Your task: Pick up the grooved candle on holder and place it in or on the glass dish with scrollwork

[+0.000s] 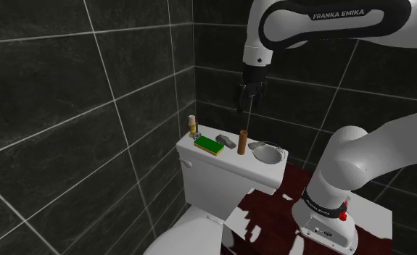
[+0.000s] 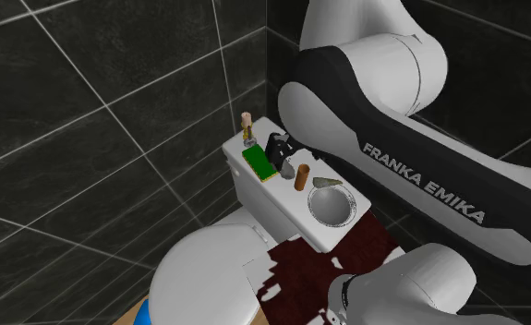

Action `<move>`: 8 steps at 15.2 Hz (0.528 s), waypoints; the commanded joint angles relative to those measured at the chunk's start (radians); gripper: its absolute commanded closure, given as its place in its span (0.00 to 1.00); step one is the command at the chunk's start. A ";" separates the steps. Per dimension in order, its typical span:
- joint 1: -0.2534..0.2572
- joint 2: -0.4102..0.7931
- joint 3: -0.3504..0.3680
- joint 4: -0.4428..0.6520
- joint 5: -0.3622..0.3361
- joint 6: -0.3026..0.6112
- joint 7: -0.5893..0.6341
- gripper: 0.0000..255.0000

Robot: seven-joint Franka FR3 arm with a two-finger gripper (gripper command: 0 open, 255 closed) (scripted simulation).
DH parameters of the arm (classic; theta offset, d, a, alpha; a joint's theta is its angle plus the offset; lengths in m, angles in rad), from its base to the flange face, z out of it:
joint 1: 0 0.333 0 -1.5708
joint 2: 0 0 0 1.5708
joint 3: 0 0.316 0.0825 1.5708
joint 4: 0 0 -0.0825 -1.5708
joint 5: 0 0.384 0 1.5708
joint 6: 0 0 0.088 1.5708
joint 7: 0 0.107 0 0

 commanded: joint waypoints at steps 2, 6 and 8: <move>-0.001 0.039 -0.001 0.011 -0.004 0.027 -0.007 0.00; -0.004 0.198 -0.003 0.071 -0.019 0.126 -0.034 0.00; -0.006 0.278 -0.004 0.109 -0.026 0.168 -0.046 0.00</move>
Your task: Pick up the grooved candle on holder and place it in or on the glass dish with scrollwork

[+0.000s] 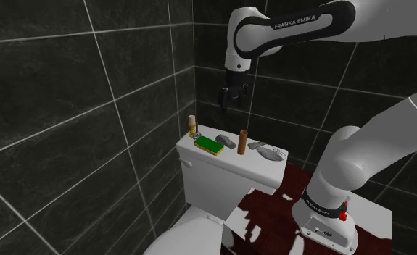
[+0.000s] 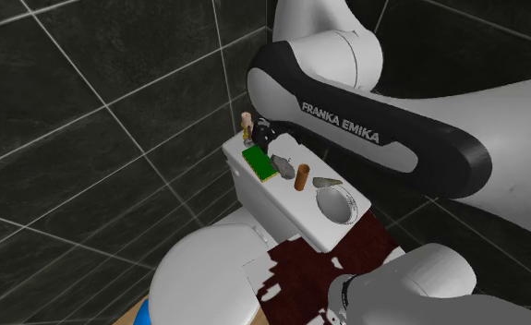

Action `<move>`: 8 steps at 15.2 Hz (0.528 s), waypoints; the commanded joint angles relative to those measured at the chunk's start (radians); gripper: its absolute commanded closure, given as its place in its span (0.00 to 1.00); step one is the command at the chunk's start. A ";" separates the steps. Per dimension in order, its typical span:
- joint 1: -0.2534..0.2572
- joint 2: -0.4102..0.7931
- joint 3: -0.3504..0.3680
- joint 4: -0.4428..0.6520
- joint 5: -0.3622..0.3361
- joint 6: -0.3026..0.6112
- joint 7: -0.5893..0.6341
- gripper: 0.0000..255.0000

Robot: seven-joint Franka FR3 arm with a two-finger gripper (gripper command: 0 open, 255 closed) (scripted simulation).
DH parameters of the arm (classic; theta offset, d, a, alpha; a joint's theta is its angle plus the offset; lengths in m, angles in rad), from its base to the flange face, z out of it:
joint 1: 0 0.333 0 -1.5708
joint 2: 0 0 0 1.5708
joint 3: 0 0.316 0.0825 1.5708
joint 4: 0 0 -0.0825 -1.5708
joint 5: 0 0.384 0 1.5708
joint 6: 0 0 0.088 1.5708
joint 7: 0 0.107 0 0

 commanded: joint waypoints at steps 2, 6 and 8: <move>-0.004 0.126 -0.004 0.063 -0.013 0.063 -0.021 0.00; -0.006 0.286 -0.004 0.165 -0.028 0.122 -0.038 0.00; -0.007 0.366 -0.004 0.223 -0.036 0.144 -0.046 0.00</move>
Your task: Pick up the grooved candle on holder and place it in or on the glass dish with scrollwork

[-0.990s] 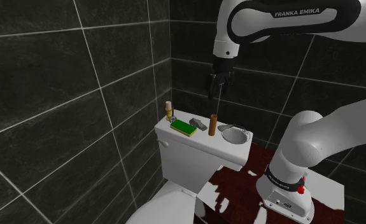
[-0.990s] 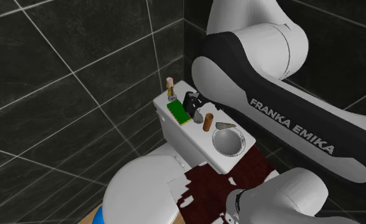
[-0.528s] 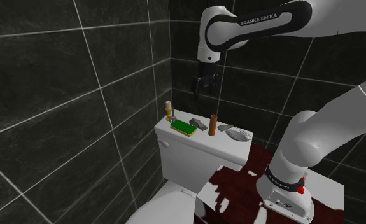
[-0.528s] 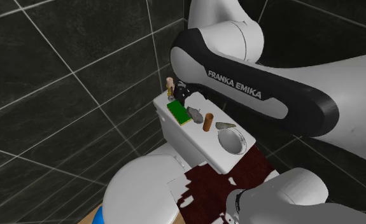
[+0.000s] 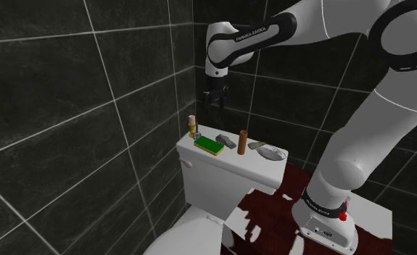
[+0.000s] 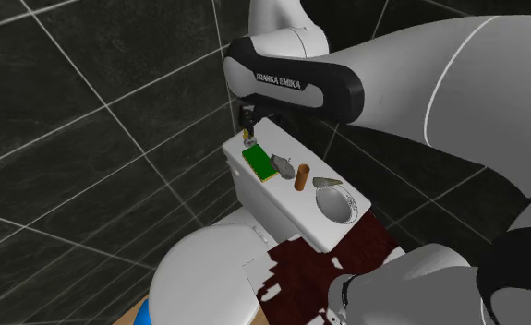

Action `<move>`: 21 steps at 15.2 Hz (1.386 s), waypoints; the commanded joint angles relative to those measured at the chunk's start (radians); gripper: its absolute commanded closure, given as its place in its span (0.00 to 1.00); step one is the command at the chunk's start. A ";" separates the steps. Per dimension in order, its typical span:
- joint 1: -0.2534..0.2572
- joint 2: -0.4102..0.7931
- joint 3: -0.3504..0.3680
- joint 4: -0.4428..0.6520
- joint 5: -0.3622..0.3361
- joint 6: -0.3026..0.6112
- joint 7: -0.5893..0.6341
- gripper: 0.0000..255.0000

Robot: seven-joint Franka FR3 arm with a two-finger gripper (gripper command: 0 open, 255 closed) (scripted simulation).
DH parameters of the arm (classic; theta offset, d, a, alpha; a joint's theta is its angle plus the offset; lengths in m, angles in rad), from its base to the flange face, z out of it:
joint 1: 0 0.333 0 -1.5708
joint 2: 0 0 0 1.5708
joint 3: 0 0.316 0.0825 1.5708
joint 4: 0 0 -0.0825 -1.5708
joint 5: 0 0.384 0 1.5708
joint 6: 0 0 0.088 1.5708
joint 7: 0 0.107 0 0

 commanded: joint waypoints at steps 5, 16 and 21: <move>0.000 0.243 0.002 0.201 -0.024 0.043 -0.016 0.00; 0.004 0.552 0.000 0.491 -0.055 0.064 -0.033 0.00; 0.004 0.573 0.000 0.459 -0.056 0.118 -0.033 0.00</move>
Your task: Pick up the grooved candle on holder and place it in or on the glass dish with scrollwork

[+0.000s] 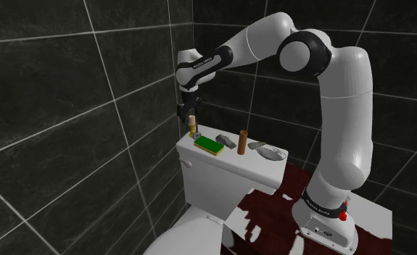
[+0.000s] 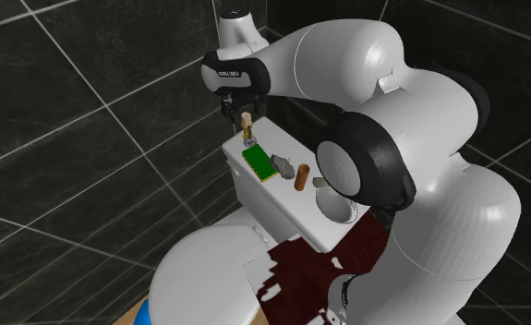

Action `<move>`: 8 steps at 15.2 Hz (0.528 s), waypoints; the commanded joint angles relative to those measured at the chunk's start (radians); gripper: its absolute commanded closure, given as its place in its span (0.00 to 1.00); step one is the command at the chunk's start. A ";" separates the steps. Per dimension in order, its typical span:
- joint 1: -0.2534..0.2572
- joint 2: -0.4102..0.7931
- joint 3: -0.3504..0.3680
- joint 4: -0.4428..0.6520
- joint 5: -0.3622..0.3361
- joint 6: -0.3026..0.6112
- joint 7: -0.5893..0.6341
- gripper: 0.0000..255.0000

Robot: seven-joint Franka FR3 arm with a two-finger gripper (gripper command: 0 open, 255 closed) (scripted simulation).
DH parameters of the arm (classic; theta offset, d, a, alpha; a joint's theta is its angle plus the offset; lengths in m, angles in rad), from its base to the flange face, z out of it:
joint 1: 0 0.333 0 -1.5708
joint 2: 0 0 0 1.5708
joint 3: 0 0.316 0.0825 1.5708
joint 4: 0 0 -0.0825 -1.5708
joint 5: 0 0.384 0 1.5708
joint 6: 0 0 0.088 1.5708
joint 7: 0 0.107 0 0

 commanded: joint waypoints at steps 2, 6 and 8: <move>0.001 0.006 0.000 -0.001 0.000 0.008 0.001 0.00; 0.001 0.006 0.000 -0.001 0.000 0.008 0.001 0.00; 0.001 0.006 0.000 -0.001 0.000 0.008 0.001 1.00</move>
